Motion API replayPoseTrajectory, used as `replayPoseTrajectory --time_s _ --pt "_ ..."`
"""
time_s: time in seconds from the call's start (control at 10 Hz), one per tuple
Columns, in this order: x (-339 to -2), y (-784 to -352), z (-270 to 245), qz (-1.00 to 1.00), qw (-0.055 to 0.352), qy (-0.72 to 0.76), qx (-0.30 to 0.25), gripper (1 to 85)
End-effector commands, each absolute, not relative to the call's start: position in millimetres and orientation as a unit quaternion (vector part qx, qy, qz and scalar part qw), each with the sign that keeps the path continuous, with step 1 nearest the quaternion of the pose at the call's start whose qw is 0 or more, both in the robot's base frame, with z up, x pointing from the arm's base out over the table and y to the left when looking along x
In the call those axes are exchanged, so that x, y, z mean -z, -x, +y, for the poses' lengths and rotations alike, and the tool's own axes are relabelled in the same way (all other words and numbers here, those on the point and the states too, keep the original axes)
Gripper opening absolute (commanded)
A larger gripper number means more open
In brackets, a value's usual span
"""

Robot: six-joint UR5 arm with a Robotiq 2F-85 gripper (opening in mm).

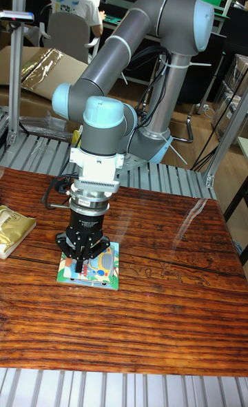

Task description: Assemble one piece of a puzzle

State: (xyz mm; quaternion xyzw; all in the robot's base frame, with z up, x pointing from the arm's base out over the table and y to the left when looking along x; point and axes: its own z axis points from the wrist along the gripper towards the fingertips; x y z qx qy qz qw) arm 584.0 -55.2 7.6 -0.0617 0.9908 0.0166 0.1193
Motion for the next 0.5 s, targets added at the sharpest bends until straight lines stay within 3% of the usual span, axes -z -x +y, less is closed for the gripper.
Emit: replayPoseTrajectory --time_s 0.0,0.4 --pt "-8.8 -584.2 -56.6 0.991 0.122 0.059 -0.02 1.3" --pt "-11.4 -585.0 -54.7 0.991 0.121 0.059 -0.017 1.3"
